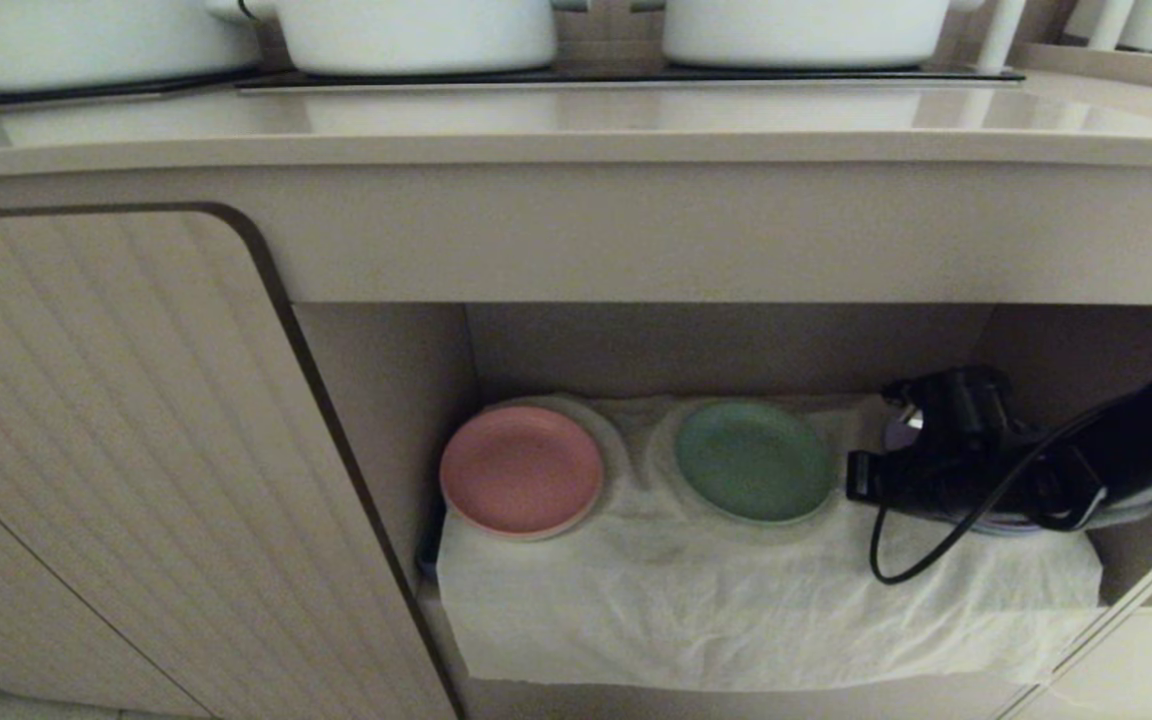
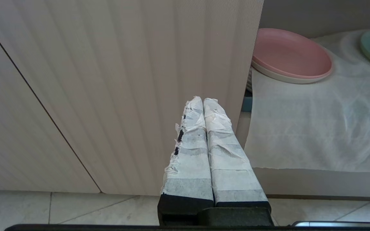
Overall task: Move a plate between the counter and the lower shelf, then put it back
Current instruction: Pick up the plate in the cupboard
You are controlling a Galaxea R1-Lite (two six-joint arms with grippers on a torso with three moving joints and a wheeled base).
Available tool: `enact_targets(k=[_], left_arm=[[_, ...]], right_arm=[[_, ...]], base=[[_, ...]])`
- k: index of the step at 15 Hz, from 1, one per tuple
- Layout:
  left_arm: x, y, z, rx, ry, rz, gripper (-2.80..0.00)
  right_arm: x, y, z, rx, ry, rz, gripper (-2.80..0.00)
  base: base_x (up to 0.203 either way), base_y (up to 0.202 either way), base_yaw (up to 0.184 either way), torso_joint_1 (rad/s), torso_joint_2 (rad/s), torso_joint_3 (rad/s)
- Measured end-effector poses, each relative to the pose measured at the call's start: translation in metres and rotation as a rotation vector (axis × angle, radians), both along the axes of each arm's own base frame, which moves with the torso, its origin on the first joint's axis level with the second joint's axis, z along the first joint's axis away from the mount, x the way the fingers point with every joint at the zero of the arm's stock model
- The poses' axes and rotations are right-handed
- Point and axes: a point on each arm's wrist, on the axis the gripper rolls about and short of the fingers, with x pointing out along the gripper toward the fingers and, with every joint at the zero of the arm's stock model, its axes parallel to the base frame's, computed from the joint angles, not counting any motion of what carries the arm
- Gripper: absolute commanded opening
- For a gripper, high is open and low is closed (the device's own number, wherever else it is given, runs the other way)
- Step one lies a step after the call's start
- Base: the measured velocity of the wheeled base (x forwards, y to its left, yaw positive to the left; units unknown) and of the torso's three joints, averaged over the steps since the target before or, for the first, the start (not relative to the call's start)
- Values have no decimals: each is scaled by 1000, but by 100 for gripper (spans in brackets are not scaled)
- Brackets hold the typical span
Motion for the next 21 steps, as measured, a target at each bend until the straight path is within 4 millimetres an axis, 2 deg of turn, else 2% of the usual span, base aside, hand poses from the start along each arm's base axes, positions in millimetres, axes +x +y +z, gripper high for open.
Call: enact_targets(k=[10, 17, 21], left_arm=[[0, 0, 0, 0, 0, 0, -280], [0, 0, 0, 0, 0, 0, -280], [0, 0, 0, 0, 0, 0, -280]], right_arm=[[-4, 0, 2, 36, -5, 12, -280], [-14, -1, 6, 186, 46, -132, -280], [-29, -5, 2, 252, 121, -217, -280]], base=[[0, 0, 0, 0, 0, 0], [0, 0, 0, 0, 0, 0], [0, 0, 0, 0, 0, 0]])
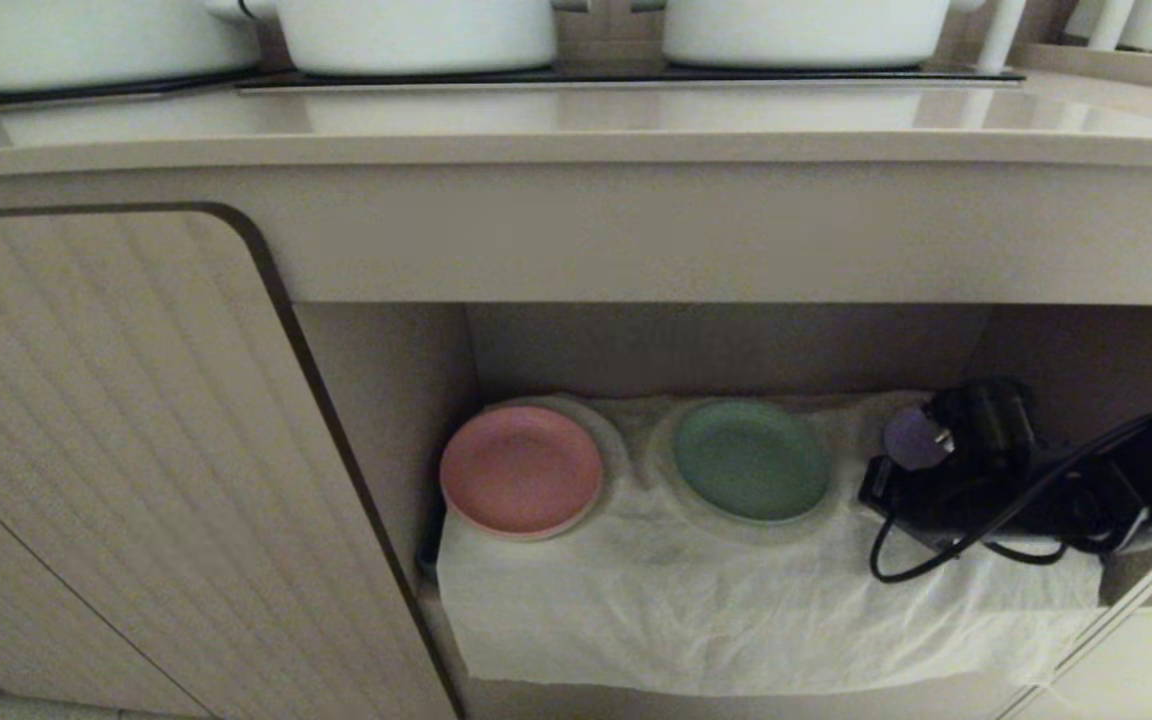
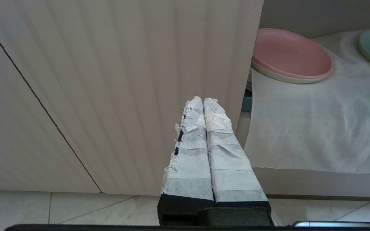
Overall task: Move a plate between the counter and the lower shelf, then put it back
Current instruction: Pick up the plate in the cupboard
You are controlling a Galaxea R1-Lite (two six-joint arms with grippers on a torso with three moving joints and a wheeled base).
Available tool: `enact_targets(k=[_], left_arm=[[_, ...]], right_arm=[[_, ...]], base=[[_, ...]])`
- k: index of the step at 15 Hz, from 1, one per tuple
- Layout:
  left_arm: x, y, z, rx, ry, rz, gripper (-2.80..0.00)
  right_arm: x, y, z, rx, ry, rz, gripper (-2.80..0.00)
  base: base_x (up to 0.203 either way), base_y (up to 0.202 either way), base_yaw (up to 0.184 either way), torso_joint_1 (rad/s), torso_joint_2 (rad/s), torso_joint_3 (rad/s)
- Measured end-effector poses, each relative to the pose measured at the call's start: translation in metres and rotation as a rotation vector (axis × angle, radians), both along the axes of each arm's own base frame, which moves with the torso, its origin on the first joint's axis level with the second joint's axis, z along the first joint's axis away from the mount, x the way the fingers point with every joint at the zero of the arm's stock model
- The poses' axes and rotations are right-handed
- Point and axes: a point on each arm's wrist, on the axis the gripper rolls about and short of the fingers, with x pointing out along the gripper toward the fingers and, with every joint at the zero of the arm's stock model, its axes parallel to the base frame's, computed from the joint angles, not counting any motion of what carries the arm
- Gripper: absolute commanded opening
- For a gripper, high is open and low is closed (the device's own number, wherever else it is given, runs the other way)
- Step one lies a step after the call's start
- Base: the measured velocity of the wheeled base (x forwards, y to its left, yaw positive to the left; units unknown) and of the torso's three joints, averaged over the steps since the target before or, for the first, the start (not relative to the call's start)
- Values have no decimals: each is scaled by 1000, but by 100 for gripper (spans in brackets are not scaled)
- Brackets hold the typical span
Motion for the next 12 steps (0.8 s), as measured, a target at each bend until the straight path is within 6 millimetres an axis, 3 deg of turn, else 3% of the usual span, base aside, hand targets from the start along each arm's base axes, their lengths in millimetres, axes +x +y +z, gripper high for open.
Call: enact_targets(k=[7, 12], left_arm=[[0, 0, 0, 0, 0, 0, -280], [0, 0, 0, 1, 0, 0, -280]], right_arm=[[-24, 0, -2, 49, 1, 36, -280], [-16, 4, 4, 58, -115, 51, -280]], base=[[0, 0, 0, 0, 0, 0], [0, 0, 0, 0, 0, 0]])
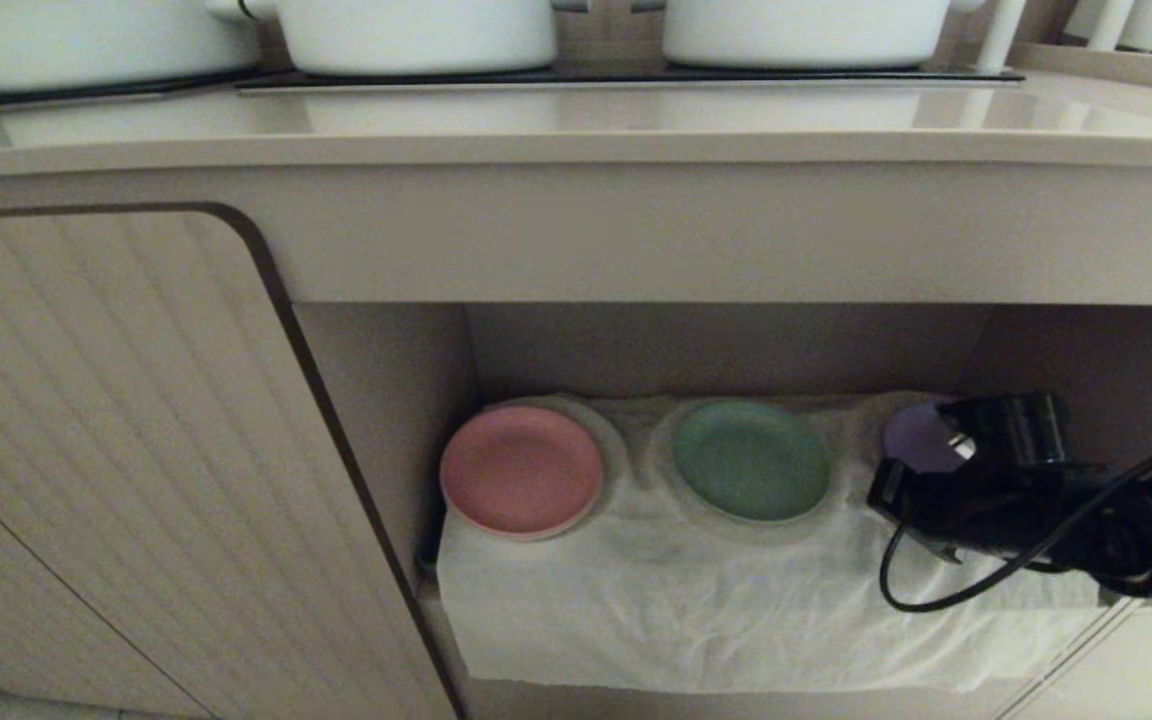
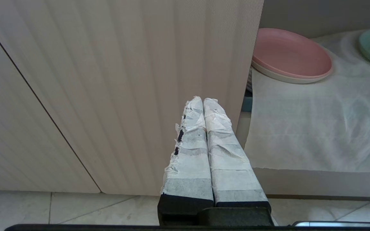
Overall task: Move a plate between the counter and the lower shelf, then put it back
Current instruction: Pick up the plate in the cupboard
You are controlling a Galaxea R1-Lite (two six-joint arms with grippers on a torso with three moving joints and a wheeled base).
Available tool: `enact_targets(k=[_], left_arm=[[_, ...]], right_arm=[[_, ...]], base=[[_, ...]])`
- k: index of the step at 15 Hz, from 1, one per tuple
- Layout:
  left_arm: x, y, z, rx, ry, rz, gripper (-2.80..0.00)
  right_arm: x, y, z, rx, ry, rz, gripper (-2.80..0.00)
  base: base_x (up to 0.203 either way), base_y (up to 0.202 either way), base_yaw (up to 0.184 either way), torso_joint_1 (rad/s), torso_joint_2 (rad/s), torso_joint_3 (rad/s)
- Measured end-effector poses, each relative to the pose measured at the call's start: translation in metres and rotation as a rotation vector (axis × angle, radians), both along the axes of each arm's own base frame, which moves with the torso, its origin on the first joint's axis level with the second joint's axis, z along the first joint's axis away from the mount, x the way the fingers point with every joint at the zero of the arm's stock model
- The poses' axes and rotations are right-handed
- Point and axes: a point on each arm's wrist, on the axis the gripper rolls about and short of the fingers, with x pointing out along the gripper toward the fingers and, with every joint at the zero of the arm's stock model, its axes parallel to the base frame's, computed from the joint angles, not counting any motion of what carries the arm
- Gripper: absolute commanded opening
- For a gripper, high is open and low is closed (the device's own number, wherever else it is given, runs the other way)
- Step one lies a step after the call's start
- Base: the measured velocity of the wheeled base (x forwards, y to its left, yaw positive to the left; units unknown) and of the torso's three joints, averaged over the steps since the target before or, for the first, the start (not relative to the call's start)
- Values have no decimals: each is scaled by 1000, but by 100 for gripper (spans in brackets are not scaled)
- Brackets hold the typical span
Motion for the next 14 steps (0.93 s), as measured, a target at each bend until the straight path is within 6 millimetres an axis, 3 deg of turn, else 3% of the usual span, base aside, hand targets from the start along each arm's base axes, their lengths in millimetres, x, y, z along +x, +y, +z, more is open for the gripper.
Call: enact_targets(k=[1, 2, 8, 14], left_arm=[[0, 0, 0, 0, 0, 0, -280], [0, 0, 0, 0, 0, 0, -280], [0, 0, 0, -1, 0, 0, -280], [0, 0, 0, -1, 0, 0, -280]], right_arm=[[3, 2, -1, 1, -11, 6, -280], [6, 4, -2, 1, -24, 12, 0], [21, 10, -10, -35, -43, 52, 0], [24, 9, -15, -94, -46, 96, 0]], base=[[0, 0, 0, 0, 0, 0], [0, 0, 0, 0, 0, 0], [0, 0, 0, 0, 0, 0], [0, 0, 0, 0, 0, 0]])
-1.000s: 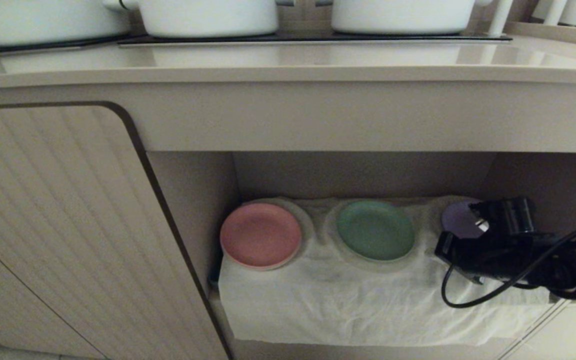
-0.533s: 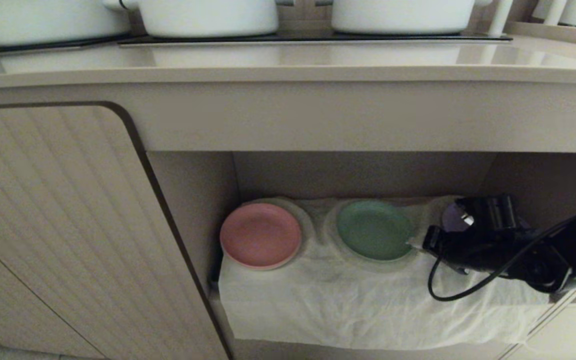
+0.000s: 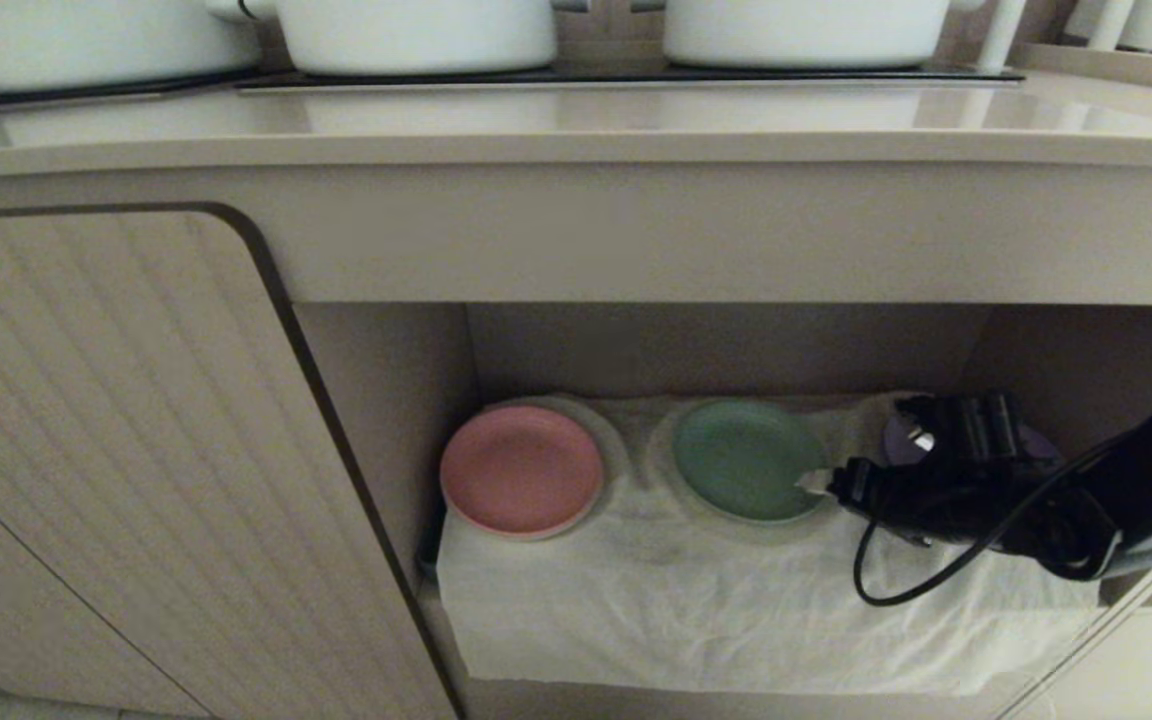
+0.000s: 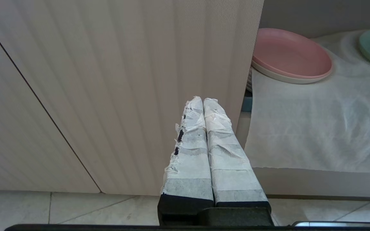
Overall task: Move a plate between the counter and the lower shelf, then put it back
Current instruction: Pick up the plate in the cupboard
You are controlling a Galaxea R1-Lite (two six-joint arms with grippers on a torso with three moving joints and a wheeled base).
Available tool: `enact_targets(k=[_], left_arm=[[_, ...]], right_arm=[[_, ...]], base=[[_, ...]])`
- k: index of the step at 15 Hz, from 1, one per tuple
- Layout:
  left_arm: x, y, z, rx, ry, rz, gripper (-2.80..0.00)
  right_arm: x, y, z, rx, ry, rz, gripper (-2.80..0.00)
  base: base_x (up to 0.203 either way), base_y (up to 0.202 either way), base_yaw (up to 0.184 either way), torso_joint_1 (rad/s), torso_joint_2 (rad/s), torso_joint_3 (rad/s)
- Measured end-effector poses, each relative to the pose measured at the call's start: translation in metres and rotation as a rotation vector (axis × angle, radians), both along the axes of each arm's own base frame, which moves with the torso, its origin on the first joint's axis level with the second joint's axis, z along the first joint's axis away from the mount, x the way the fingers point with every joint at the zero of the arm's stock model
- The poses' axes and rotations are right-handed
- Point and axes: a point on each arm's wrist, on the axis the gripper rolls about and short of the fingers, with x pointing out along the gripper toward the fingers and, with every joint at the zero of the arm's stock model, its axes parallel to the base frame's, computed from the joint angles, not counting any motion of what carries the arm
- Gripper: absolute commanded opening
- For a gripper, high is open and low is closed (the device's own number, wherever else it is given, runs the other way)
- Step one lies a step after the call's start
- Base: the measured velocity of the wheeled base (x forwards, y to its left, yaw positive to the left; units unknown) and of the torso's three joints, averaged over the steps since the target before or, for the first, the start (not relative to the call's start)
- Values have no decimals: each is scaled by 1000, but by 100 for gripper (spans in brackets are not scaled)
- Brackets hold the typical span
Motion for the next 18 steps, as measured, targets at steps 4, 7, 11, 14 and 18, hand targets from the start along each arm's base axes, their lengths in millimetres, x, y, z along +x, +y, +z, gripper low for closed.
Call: enact_targets(k=[4, 7, 11, 14, 18], left_arm=[[0, 0, 0, 0, 0, 0, -280], [0, 0, 0, 0, 0, 0, -280], [0, 0, 0, 0, 0, 0, -280], [0, 0, 0, 0, 0, 0, -280], [0, 0, 0, 0, 0, 0, -280]], right_arm=[[5, 6, 2, -17, -33, 30, 0], [5, 12, 2, -22, -39, 42, 0], [7, 19, 2, -29, -64, 45, 0], [9, 21, 1, -35, -69, 42, 0], [15, 22, -1, -62, -85, 0, 0]], base=[[0, 0, 0, 0, 0, 0], [0, 0, 0, 0, 0, 0], [0, 0, 0, 0, 0, 0], [0, 0, 0, 0, 0, 0], [0, 0, 0, 0, 0, 0]])
